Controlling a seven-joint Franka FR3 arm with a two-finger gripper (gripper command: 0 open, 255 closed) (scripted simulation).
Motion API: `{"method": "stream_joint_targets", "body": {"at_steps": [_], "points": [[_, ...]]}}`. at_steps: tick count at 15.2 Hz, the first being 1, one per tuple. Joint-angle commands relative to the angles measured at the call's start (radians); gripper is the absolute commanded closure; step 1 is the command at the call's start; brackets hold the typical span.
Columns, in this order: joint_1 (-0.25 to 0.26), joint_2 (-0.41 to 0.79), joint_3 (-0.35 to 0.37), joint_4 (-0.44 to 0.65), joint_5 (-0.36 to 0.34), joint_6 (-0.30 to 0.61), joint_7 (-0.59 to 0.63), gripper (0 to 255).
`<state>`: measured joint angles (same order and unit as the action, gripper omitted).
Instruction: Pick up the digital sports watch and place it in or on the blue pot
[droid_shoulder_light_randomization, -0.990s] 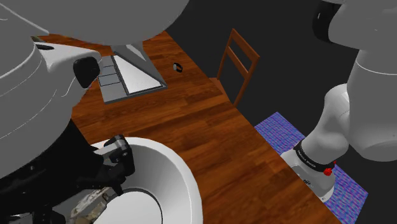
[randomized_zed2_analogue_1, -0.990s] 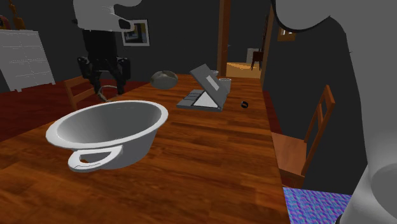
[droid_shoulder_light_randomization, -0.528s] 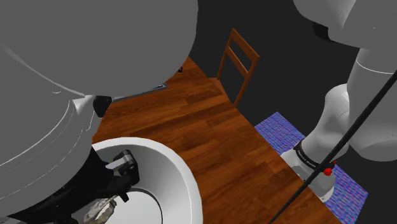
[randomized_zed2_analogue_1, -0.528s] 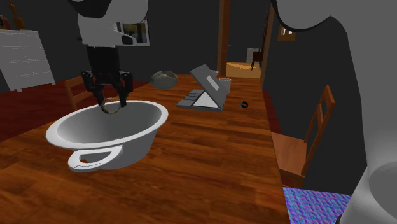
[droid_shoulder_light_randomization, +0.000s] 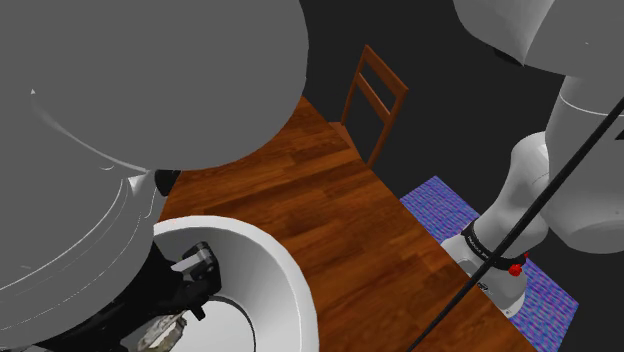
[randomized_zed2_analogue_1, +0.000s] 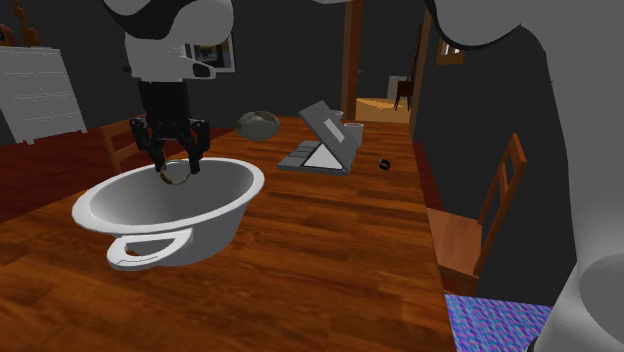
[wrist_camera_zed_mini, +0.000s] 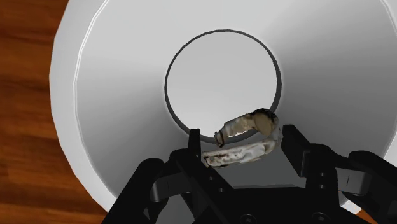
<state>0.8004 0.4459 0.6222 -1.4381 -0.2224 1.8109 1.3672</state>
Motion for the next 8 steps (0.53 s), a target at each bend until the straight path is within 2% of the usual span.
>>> {"method": "stream_joint_targets", "body": {"at_steps": [1,2,7,8], "points": [[0.000,0.000,0.000,0.000,0.000,0.000,0.000,255],[0.000,0.000,0.000,0.000,0.000,0.000,0.000,0],[0.000,0.000,0.000,0.000,0.000,0.000,0.000,0],[0.003,-0.002,0.002,0.031,0.002,-0.032,-0.003,0]]}}
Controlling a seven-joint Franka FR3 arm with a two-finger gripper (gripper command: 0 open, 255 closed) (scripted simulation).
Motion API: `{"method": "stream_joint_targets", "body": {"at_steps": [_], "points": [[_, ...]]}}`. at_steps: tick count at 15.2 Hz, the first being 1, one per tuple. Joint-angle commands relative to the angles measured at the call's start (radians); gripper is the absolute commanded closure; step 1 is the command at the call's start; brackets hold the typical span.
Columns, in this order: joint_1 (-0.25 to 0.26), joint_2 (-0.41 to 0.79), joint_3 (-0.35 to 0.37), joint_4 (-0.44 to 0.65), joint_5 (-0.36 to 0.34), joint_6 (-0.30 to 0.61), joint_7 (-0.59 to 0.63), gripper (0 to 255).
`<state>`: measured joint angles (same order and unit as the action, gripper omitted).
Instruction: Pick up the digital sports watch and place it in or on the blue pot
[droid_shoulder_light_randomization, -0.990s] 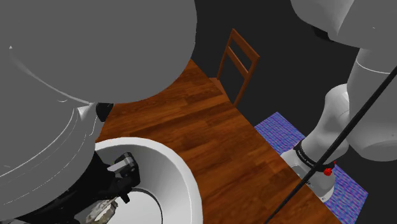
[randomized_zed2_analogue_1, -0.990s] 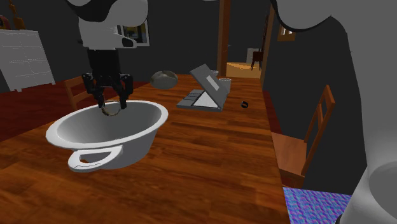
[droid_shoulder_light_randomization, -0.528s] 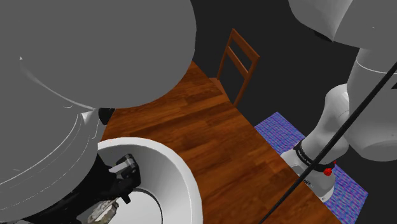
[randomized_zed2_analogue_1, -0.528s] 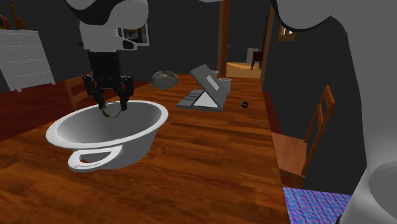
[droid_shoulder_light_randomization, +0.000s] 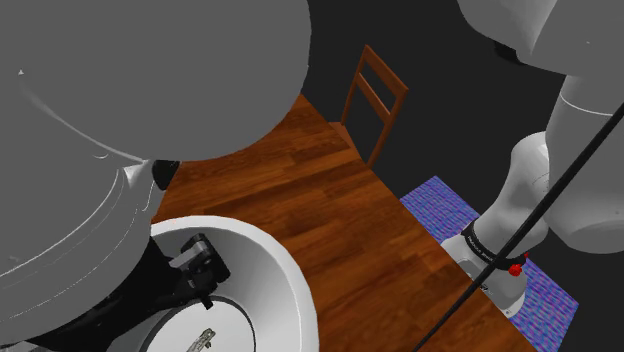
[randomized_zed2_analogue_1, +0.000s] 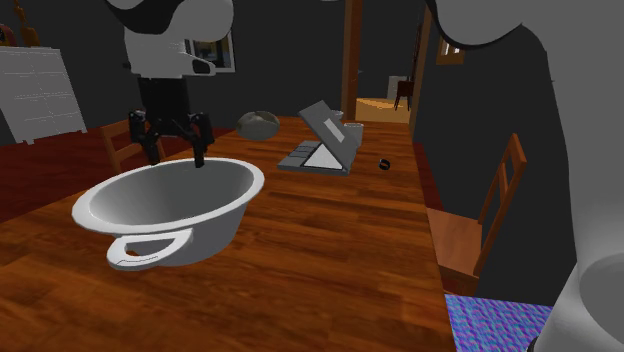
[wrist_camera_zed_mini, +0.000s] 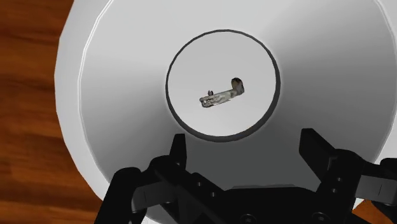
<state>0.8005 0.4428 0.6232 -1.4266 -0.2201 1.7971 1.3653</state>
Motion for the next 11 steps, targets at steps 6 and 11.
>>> {"method": "stream_joint_targets", "body": {"at_steps": [6,11], "points": [[0.018,0.005,0.003,0.121,0.000,-0.114,-0.006,0],[0.018,0.005,0.003,0.121,0.000,-0.114,-0.006,0]]}}
